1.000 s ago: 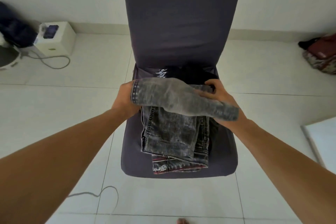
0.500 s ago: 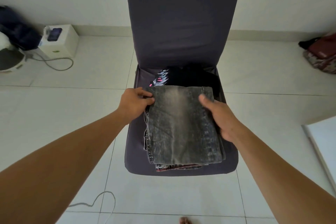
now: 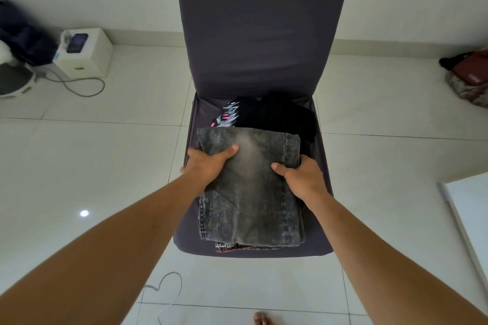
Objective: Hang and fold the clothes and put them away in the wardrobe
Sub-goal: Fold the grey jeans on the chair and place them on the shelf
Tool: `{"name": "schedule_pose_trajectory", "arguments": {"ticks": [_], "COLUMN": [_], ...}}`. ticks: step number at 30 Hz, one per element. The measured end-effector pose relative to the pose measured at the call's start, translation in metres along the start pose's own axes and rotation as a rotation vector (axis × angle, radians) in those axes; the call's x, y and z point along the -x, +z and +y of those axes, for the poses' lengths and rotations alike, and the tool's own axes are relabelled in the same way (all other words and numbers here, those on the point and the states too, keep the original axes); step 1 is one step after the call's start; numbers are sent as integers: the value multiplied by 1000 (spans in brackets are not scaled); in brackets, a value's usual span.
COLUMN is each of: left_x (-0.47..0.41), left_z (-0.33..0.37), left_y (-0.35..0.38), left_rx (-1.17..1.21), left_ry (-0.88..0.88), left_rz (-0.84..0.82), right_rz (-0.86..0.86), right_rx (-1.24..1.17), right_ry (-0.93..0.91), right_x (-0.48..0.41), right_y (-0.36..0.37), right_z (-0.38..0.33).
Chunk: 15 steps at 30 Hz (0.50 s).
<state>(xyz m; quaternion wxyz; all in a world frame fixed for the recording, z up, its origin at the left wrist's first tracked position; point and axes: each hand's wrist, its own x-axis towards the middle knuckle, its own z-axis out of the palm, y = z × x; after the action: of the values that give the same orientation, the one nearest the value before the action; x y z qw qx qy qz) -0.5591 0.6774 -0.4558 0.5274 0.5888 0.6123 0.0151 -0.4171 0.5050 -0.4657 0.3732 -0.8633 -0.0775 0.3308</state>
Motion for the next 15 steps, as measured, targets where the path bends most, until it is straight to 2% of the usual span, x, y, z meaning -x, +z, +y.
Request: {"name": "schedule_pose_trajectory", "arguments": {"ticks": [2, 8, 12, 15], "left_x": [-10, 24, 28, 29], "left_z": [-8, -4, -10, -10], "left_y": [1, -3, -2, -6], "left_rx": [55, 117, 148, 189], "left_ry": [-21, 189, 289, 323], "left_rz": [-10, 38, 46, 78], "right_rz": [41, 120, 121, 96], "right_rx": [28, 36, 95, 35], "right_ry": [-45, -160, -204, -240], "right_x": [3, 22, 25, 27], "right_y": [0, 6, 2, -2], "right_z": [-2, 1, -1, -4]}}
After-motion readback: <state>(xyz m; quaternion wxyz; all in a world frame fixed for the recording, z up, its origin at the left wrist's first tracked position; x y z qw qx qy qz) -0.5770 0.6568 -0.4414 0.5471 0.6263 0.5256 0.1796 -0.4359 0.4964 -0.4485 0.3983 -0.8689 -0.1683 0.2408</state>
